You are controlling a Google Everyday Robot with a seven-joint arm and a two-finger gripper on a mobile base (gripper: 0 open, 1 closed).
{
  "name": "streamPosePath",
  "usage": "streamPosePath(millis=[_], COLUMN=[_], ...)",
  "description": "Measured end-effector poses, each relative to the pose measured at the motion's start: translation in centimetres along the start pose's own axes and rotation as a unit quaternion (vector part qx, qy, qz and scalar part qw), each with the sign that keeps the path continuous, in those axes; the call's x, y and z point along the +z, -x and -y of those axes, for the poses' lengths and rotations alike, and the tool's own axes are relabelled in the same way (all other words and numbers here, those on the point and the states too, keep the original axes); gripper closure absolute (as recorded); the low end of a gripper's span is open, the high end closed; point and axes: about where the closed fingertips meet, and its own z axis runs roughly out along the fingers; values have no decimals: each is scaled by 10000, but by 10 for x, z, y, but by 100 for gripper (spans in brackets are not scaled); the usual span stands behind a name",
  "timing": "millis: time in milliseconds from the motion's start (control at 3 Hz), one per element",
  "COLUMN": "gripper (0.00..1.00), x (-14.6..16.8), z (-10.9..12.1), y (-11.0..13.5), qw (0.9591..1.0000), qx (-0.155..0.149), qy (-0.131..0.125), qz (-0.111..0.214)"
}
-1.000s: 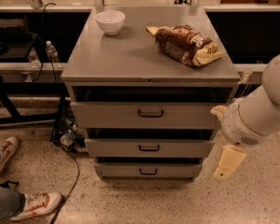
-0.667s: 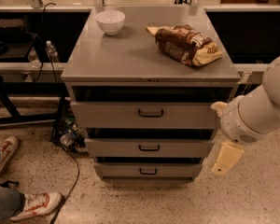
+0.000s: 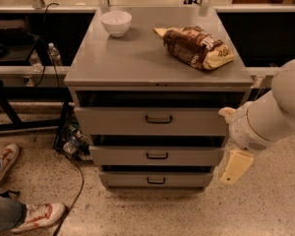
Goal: Open top drawer
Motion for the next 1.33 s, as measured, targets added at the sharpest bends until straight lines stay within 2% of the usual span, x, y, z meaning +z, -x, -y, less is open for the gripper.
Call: streamPosePath(millis=[333, 667, 1000, 1333], gripper=[0, 0, 0, 0], x=[45, 78, 106, 130], z=[23, 44, 69, 94], y=[3, 6, 10, 15], qw=[9985, 9959, 9936, 9918], qx=[-528, -882, -1055, -1148], qy=[-59, -150, -367, -472], qz=[97, 117, 184, 292])
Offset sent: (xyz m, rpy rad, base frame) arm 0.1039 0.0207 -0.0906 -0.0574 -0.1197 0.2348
